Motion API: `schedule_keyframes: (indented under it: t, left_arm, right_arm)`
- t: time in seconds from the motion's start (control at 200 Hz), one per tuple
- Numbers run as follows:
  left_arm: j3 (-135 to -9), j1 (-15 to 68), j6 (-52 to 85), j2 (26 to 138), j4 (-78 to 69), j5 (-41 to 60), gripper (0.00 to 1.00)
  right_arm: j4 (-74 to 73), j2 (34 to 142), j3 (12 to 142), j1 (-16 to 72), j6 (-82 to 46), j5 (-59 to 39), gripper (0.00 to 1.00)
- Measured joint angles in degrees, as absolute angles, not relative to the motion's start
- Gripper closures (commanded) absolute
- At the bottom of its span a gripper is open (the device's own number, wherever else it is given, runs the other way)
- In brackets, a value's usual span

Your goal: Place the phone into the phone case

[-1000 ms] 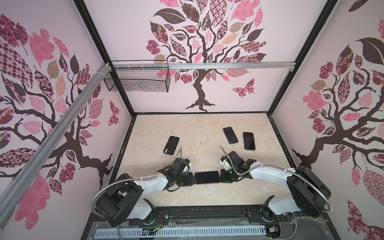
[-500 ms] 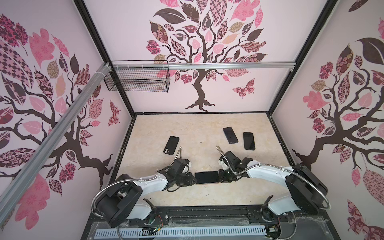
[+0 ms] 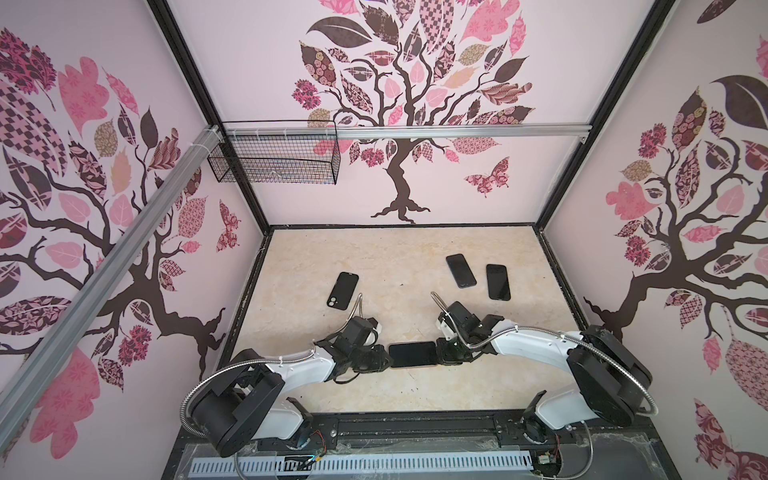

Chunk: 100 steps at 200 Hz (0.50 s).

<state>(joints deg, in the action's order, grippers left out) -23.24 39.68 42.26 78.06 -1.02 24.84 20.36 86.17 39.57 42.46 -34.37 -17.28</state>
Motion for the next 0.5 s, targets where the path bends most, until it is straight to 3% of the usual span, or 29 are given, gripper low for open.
schedule_keyframes:
  t: [0.5]
  left_arm:
    - [-22.96,40.99,42.24,74.48,2.63,20.73,0.71]
  right_arm:
    - [23.73,85.17,42.06,47.22,-29.28,-7.55,0.73]
